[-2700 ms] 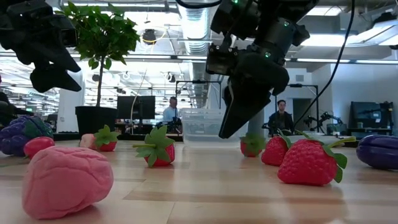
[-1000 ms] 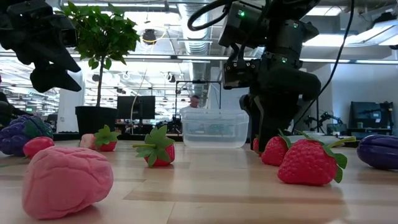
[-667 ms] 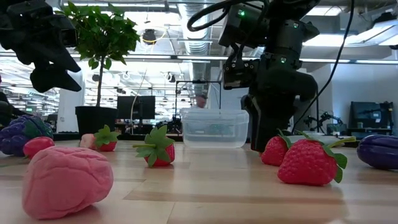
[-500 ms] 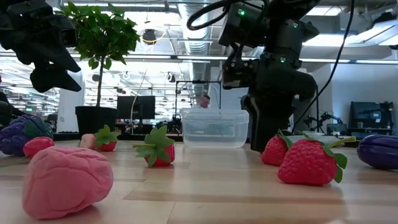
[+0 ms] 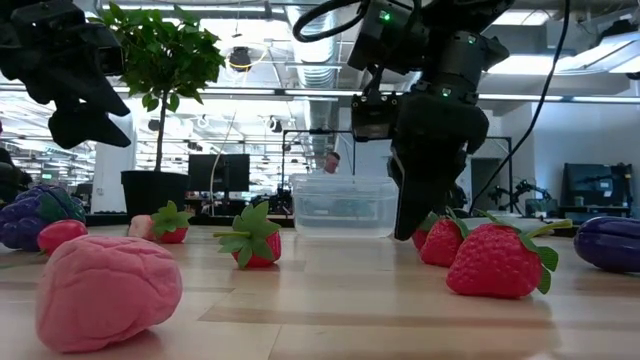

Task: Pick and placing Produce into tupperware
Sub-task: Put the strawberry into the container

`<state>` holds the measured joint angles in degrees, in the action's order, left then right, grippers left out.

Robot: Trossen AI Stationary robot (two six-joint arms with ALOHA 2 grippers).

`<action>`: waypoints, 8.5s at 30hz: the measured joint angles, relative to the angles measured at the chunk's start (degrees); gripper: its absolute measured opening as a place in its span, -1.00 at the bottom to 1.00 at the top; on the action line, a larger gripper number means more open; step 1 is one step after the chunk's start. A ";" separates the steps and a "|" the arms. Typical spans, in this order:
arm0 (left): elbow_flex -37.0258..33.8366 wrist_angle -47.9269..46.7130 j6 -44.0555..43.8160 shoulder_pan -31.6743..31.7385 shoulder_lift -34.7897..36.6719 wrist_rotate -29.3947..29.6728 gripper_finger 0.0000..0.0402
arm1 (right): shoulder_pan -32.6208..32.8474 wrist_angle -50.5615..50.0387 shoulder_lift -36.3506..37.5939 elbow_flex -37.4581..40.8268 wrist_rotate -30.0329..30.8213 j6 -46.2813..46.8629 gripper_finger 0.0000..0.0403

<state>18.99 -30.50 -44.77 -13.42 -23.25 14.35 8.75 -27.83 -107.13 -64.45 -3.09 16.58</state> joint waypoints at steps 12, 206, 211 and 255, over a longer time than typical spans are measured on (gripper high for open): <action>-0.01 0.00 0.40 0.00 0.01 -0.02 0.24 | 0.76 -4.84 3.15 0.13 3.09 1.58 0.54; -1.54 0.44 1.49 0.01 -0.38 1.51 0.24 | 0.83 0.35 -1.40 -5.40 4.44 5.63 0.54; -1.54 0.44 1.49 -0.01 -0.36 1.51 0.24 | 0.46 0.05 -1.40 -5.40 4.51 3.41 0.54; -1.54 0.44 1.22 0.00 -0.36 2.47 0.24 | -0.05 -0.63 -1.92 -5.42 5.63 -8.56 0.54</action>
<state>17.45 -30.06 -43.55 -13.42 -23.62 16.82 8.70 -28.47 -109.06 -69.87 2.54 8.02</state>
